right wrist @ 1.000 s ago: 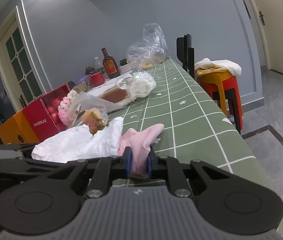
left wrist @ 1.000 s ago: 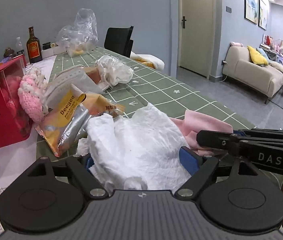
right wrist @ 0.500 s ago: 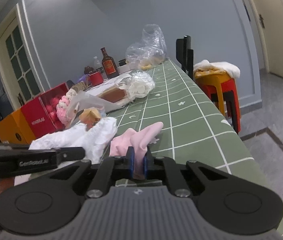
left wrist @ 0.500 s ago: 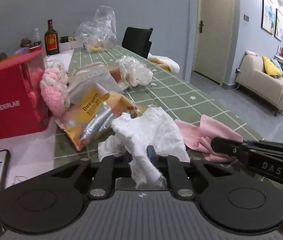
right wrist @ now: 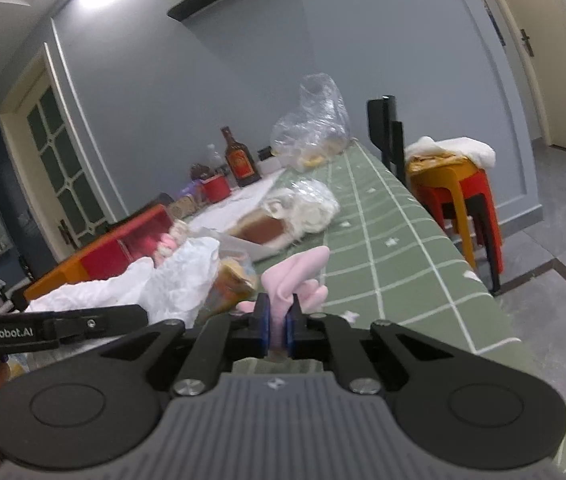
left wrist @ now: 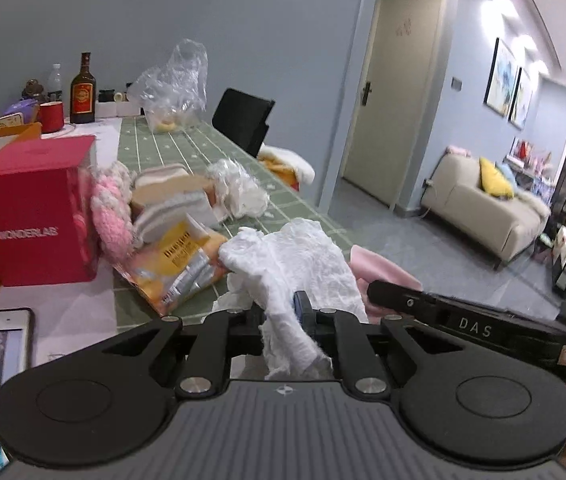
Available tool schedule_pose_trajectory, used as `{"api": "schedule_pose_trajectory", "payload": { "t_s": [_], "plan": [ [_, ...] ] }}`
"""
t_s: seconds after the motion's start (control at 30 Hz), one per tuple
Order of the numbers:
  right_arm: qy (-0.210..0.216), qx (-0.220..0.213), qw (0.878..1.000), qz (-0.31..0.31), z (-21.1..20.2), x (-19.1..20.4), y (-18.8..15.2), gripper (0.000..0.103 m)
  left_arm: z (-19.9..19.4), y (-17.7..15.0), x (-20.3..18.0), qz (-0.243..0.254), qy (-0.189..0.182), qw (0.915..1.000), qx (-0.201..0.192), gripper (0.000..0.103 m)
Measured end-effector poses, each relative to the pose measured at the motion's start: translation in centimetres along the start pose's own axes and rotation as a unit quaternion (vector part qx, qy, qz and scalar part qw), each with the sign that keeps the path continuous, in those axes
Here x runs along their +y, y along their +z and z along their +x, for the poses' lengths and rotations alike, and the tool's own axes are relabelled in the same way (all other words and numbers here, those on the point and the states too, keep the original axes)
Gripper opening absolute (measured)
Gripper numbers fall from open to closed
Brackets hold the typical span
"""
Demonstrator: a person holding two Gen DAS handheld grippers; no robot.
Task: Organize soft objects
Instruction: 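Carry the white tissue and pink cloth over the orange-rimmed box with both grippers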
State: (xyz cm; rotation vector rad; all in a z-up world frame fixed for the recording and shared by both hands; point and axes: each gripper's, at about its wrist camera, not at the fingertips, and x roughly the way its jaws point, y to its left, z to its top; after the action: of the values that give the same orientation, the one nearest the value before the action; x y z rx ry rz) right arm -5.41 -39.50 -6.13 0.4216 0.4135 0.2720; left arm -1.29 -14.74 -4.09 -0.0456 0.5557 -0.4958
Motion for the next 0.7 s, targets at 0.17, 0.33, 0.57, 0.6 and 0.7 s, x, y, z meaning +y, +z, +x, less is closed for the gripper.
{"api": "schedule_pose_trajectory", "payload": {
  "t_s": [0.17,0.33,0.57,0.6,0.7],
  "plan": [
    [0.017,-0.010,1.000,0.004,0.1,1.5,1.0,0.005,-2.6,1.0,1.2,-0.015,-0.007,0.9994,-0.032,0.015],
    [0.032,-0.012,0.999,0.000,0.7,3.6,2.6,0.005,-6.8,2.5,3.1,-0.024,0.014,0.9956,-0.089,0.015],
    [0.083,-0.031,0.996,-0.008,1.7,8.3,5.7,0.005,-12.5,4.3,7.0,-0.024,0.025,0.9917,-0.124,0.015],
    [0.092,-0.031,0.995,-0.012,1.9,9.2,5.9,0.005,-13.5,4.5,7.7,-0.025,0.028,0.9909,-0.129,0.015],
    [0.121,-0.016,0.992,-0.027,2.6,12.0,6.1,0.005,-16.3,5.1,10.1,-0.045,0.045,0.9880,-0.140,0.015]
  ]
}}
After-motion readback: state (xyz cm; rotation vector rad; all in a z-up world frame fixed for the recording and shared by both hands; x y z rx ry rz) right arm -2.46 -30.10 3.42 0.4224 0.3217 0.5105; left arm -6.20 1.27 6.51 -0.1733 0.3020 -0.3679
